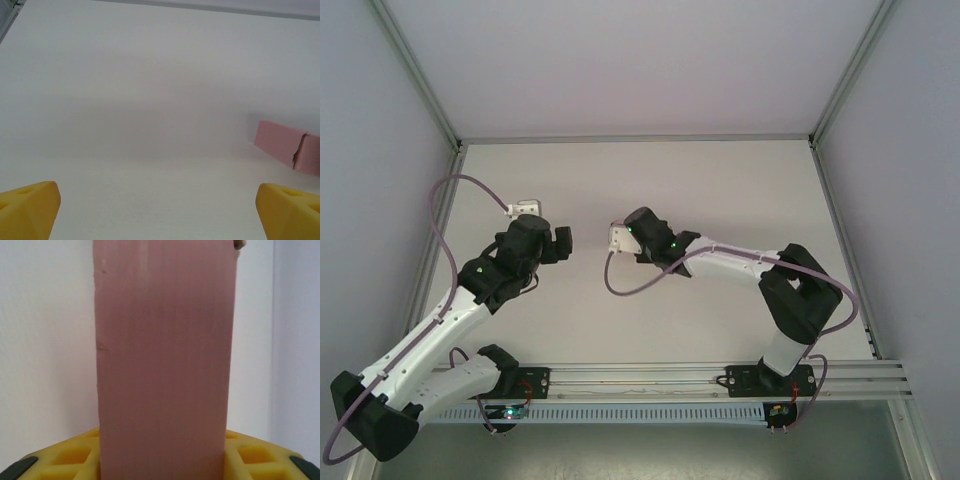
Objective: Assemble paper box
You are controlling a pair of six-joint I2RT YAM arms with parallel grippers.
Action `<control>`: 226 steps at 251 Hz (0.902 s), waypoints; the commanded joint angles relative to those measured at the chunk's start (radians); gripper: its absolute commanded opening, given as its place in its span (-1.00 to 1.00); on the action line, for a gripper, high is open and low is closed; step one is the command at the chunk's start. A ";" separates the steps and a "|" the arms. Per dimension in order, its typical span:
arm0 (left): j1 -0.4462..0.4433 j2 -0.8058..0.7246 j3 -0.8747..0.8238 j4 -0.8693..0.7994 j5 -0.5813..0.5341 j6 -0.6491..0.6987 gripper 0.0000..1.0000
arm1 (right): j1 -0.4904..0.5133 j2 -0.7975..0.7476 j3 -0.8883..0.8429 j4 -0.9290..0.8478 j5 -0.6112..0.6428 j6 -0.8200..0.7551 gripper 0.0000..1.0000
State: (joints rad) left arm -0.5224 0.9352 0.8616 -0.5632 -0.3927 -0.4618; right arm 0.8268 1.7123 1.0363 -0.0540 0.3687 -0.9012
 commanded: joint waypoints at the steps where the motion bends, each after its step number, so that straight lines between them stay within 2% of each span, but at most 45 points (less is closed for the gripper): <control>1: 0.005 0.016 -0.002 0.034 0.000 0.025 1.00 | -0.011 0.034 -0.081 0.350 0.051 -0.274 -0.15; 11: 0.004 0.019 0.000 0.032 0.002 0.027 1.00 | -0.016 0.059 -0.090 0.397 0.065 -0.304 -0.05; 39: 0.004 0.025 0.002 0.032 0.005 0.032 1.00 | -0.034 0.116 -0.126 0.514 0.068 -0.367 -0.06; 52: 0.004 0.024 0.002 0.031 0.007 0.034 1.00 | -0.035 0.133 -0.129 0.511 0.070 -0.367 -0.06; 96: 0.005 0.020 0.000 0.033 0.010 0.034 1.00 | -0.028 0.151 -0.126 0.430 0.070 -0.304 -0.02; 137: 0.005 0.022 -0.003 0.033 0.013 0.036 1.00 | -0.003 0.135 -0.095 0.324 0.060 -0.226 0.21; 182: 0.006 0.017 -0.009 0.031 0.017 0.034 1.00 | 0.003 0.085 -0.062 0.202 -0.005 -0.131 0.48; 226: 0.006 0.005 -0.014 0.032 0.022 0.032 1.00 | 0.024 0.056 -0.029 0.090 -0.041 -0.082 0.60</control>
State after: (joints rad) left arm -0.5217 0.9600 0.8616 -0.5594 -0.3695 -0.4477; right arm 0.8276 1.8206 0.9627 0.1417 0.3729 -1.0523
